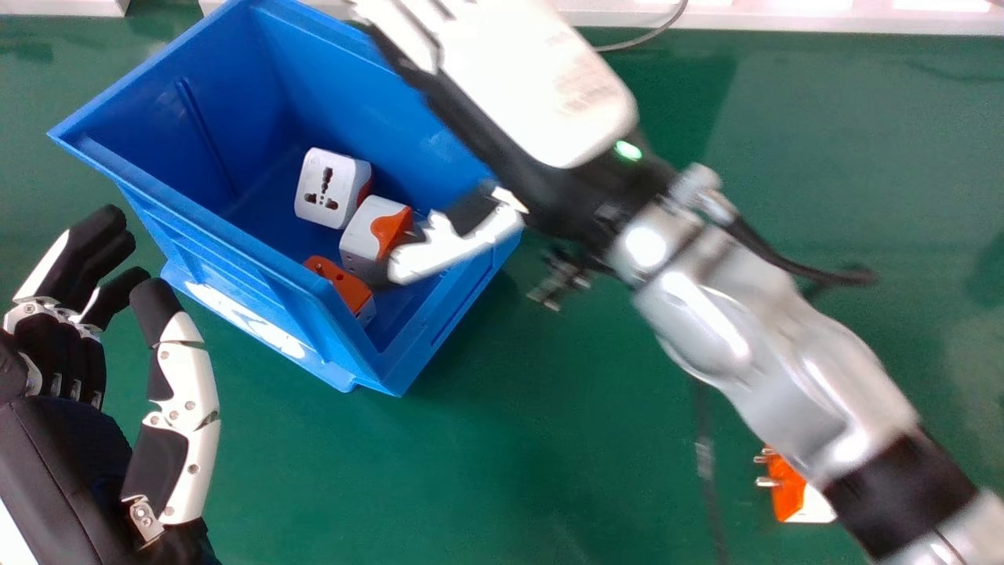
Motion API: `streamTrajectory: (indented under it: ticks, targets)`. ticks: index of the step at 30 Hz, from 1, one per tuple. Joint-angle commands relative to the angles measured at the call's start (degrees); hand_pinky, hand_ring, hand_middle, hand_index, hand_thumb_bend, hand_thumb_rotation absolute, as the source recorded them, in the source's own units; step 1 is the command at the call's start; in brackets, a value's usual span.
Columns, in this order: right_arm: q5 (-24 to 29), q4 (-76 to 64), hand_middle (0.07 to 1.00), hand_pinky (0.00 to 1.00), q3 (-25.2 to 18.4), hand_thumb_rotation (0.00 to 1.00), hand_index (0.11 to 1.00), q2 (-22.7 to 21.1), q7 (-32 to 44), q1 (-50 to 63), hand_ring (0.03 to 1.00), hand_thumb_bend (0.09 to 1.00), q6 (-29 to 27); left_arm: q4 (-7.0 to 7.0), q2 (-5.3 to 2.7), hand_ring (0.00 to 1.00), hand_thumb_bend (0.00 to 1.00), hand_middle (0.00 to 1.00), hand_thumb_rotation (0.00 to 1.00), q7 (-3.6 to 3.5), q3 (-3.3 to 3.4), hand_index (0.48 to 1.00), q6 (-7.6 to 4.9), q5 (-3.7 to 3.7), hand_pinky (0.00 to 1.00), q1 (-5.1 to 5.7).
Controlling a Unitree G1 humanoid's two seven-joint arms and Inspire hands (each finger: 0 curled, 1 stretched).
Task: Pick all objects and put in blue box
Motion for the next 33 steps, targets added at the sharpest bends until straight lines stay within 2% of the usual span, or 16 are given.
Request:
streamTrajectory:
  ticks: [1, 3, 5, 8, 12, 15, 16, 22, 26, 30, 33]
  targets:
    - [3.5, -15.6, 1.0, 1.0, -9.6, 0.44, 1.0, -7.8, 13.6, 9.5, 1.0, 1.0, 9.2, -2.03, -4.76, 0.74, 0.26, 0.72, 0.0, 0.31, -1.98, 0.745, -1.5, 1.47, 0.69, 3.61]
    - [4.2, -18.7, 1.0, 1.0, -11.9, 0.41, 1.0, -11.0, 20.5, 13.2, 1.0, 1.0, 12.9, -2.19, -4.7, 0.74, 0.26, 0.72, 0.0, 0.11, -2.53, 0.747, -1.49, 1.02, 0.69, 4.03]
    - [6.2, -20.9, 1.0, 1.0, -14.1, 0.35, 1.0, -15.5, 29.0, 16.6, 1.0, 1.0, 16.5, -2.42, -4.67, 0.74, 0.25, 0.72, 0.0, 0.02, -2.82, 0.749, -1.41, 0.75, 0.69, 4.24]
    - [5.5, -24.2, 1.0, 1.0, -15.8, 0.35, 1.0, -21.1, 40.1, 19.9, 1.0, 1.0, 22.9, -2.92, -4.59, 0.75, 0.24, 0.73, 0.0, -0.02, -3.23, 0.747, -1.11, 0.47, 0.69, 4.66]
    - [2.8, -26.6, 1.0, 1.0, -16.8, 0.35, 1.0, -24.9, 46.9, 23.1, 1.0, 1.0, 28.7, -3.3, -4.77, 0.74, 0.25, 0.73, 0.0, 0.08, -3.62, 0.744, -0.64, 0.49, 0.69, 5.09]
    - [1.2, -27.2, 1.0, 1.0, -16.7, 0.3, 1.0, -26.1, 49.2, 25.1, 1.0, 1.0, 31.9, -3.48, -4.77, 0.74, 0.25, 0.73, 0.0, 0.05, -3.74, 0.741, -0.19, 0.48, 0.69, 5.28]
    - [0.6, -27.3, 1.0, 1.0, -16.6, 0.29, 1.0, -26.4, 49.6, 25.6, 1.0, 1.0, 32.4, -3.63, -4.75, 0.74, 0.25, 0.73, 0.0, -0.01, -3.86, 0.74, -0.02, 0.27, 0.69, 5.36]
    - [-1.4, -27.3, 1.0, 1.0, -16.2, 0.25, 1.0, -27.0, 50.4, 28.0, 1.0, 1.0, 33.7, -4.04, -4.51, 0.73, 0.25, 0.72, 0.0, -0.1, -4.13, 0.738, 0.22, 0.2, 0.68, 5.45]
    - [-2.0, -26.4, 1.0, 1.0, -16.0, 0.23, 1.0, -26.5, 50.0, 28.6, 1.0, 1.0, 34.2, -3.91, -4.67, 0.73, 0.25, 0.72, 0.0, 0.17, -3.88, 0.736, 0.46, 0.74, 0.68, 5.34]
    - [-2.2, -25.3, 1.0, 1.0, -15.2, 0.24, 1.0, -25.8, 49.0, 28.7, 1.0, 1.0, 34.6, -3.9, -4.78, 0.73, 0.26, 0.72, 0.0, 0.3, -3.89, 0.735, 0.72, 0.64, 0.68, 5.19]
    - [-1.9, -24.4, 1.0, 0.98, -15.1, 0.2, 1.0, -24.4, 46.0, 29.1, 1.0, 1.0, 33.8, -3.97, -4.62, 0.73, 0.25, 0.72, 0.0, 0.21, -3.89, 0.735, 0.65, 0.45, 0.68, 5.06]
